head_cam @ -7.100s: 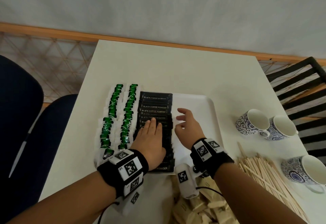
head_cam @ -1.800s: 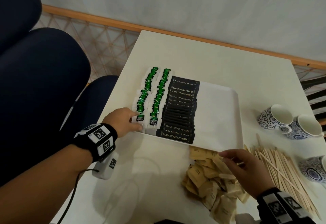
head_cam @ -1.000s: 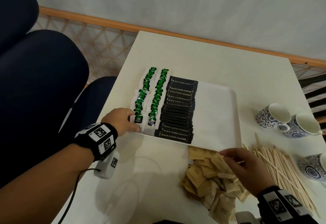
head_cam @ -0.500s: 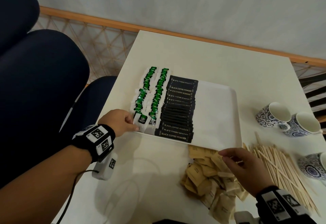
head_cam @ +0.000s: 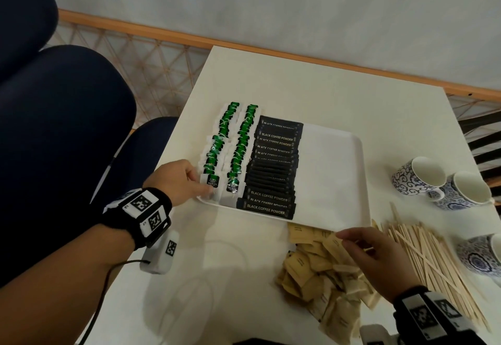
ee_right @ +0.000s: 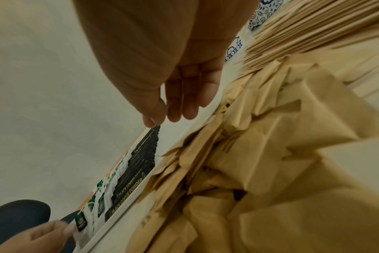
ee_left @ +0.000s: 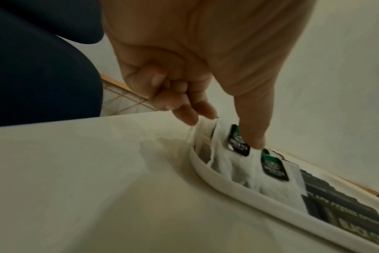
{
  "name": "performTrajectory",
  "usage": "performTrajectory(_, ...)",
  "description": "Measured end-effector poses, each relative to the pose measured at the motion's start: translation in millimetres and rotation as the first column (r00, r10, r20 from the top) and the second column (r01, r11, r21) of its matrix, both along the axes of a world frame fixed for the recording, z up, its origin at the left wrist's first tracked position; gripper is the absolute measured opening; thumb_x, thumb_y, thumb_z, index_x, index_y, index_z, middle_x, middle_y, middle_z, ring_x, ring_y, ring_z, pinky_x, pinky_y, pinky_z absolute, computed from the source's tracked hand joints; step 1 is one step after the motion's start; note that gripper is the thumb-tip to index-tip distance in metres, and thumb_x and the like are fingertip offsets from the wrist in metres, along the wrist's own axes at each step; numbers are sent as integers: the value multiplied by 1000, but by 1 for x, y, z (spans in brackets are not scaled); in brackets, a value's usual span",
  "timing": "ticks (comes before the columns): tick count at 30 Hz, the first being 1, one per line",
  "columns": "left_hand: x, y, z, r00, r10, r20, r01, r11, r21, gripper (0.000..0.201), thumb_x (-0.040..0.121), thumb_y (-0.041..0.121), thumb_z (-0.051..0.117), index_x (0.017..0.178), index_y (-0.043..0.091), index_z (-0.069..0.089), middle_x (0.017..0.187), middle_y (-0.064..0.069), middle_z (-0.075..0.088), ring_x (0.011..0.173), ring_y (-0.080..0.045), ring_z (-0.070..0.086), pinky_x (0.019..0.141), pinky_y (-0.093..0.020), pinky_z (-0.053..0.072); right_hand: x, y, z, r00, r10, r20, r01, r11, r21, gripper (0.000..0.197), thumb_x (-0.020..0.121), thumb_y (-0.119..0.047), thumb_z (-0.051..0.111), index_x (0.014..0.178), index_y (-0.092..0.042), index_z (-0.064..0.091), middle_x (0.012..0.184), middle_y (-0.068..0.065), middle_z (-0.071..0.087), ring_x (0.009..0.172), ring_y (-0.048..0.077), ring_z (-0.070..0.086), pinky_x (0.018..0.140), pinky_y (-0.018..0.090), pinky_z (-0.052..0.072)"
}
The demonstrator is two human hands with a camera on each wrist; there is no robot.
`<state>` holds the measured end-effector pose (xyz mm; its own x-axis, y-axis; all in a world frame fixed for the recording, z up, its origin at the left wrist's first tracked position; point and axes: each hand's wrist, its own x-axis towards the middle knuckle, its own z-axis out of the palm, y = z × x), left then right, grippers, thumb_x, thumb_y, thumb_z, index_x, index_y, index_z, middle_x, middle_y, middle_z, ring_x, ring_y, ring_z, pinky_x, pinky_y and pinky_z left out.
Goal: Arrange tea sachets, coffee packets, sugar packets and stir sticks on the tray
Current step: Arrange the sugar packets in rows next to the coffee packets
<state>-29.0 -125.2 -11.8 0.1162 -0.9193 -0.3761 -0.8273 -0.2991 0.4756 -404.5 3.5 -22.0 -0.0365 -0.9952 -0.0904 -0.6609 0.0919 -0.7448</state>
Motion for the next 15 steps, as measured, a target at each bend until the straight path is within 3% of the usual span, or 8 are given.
performTrajectory(5,-14,-4,-3,1000,-27,-9,26,998,-49,31,74,41,76,78,21,53,79,5,60,70,-14,55,66,-31,46,3,0,1,1000,-1,-6,1,1000,11,39,81,-6,70,86,-44,67,82,-21,66,73,6,63,59,14,49)
performTrajectory(10,-13,-2,-6,1000,1,-20,-2,999,-48,28,75,37,76,77,21,54,77,3,59,68,-15,53,63,-31,45,-1,-1,5,1000,-24,-2,24,1000,11,30,82,-4,69,81,-34,71,82,-18,66,76,6,63,61,11,48)
performTrajectory(12,-21,4,-2,999,-36,-31,32,994,-102,26,78,38,73,76,20,53,74,3,57,66,-15,52,58,-28,41,-3,2,7,999,-42,-26,43,999,14,27,82,-4,69,85,-31,71,78,-12,67,78,5,62,62,9,47)
performTrajectory(15,-44,20,8,981,-185,-66,172,972,-163,20,84,33,67,74,25,52,70,6,53,63,-13,49,56,-27,39,-9,8,7,993,-30,-111,34,999,26,28,82,-10,69,87,-37,68,86,-14,65,80,3,60,63,9,45)
